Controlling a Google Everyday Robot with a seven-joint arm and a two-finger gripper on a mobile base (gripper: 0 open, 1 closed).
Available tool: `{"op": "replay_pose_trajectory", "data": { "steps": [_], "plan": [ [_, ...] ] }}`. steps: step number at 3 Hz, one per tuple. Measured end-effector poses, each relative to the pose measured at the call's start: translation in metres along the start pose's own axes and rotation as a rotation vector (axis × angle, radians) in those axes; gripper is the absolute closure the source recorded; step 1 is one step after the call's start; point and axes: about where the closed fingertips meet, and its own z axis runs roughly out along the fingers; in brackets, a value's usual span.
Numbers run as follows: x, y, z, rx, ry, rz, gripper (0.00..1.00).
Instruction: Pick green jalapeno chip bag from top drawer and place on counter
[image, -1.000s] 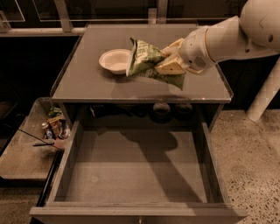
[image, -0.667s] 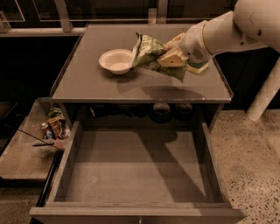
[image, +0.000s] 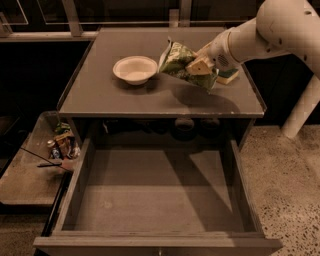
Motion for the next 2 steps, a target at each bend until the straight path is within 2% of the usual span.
{"op": "replay_pose_trajectory", "data": {
  "steps": [1, 2],
  "plan": [
    [0.011, 0.002, 0.025, -0.022, 0.047, 0.008, 1.0],
    [0.027, 0.016, 0.052, -0.084, 0.124, -0.008, 1.0]
  ]
}}
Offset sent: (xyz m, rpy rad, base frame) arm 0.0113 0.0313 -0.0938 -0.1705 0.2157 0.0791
